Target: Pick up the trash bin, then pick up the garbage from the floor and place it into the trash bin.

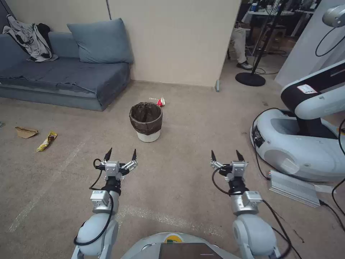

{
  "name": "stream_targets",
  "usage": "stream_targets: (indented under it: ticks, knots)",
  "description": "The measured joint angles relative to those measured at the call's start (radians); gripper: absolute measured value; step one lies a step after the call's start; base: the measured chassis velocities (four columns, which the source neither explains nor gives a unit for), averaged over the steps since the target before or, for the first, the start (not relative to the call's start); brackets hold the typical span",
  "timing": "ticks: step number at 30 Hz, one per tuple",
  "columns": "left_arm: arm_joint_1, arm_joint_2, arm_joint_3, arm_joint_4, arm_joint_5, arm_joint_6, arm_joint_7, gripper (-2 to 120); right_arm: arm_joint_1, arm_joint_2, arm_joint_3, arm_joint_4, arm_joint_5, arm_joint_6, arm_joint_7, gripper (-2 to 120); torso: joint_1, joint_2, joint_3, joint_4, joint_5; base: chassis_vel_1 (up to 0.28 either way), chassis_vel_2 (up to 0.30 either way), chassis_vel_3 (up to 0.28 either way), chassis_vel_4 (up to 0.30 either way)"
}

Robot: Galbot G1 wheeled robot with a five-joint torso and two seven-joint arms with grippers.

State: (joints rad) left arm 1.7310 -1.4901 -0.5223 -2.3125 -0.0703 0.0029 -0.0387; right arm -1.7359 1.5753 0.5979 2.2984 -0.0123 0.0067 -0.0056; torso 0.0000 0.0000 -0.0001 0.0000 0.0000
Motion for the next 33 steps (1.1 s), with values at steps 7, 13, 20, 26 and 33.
stream_targets:
  ticks: [7, 13, 20, 26, 33]
  knots:
    - [0.115, 0.015, 0.012, -0.187, -0.052, 0.007, -0.022, 100, -0.081, 0.020, 0.019, 0.126, 0.010, -0.009, -0.012, 100, 0.000, 0.000, 0.000, 0.0004, 0.0005, 0.000, 0.000, 0.000, 0.000]
    - [0.129, 0.027, 0.004, -0.197, -0.069, 0.018, -0.023, 100, -0.079, 0.020, 0.020, 0.128, 0.011, -0.010, -0.015, 100, 0.000, 0.000, 0.000, 0.0000, 0.0000, 0.000, 0.000, 0.000, 0.000]
    - [0.124, 0.025, 0.002, -0.195, -0.064, 0.017, -0.018, 100, -0.075, 0.019, 0.019, 0.121, 0.009, -0.010, -0.020, 100, 0.000, 0.000, 0.000, 0.0000, 0.0000, 0.000, 0.000, 0.000, 0.000]
    - [0.123, 0.024, 0.003, -0.192, -0.060, 0.013, -0.014, 100, -0.074, 0.018, 0.019, 0.118, 0.008, -0.010, -0.020, 100, 0.000, 0.000, 0.000, 0.0000, -0.0001, 0.000, 0.000, 0.000, 0.000]
    - [0.123, 0.023, 0.004, -0.190, -0.056, 0.004, -0.013, 100, -0.072, 0.018, 0.018, 0.113, 0.008, -0.006, -0.015, 100, 0.000, 0.000, 0.000, 0.0000, 0.0000, 0.000, 0.000, 0.000, 0.000]
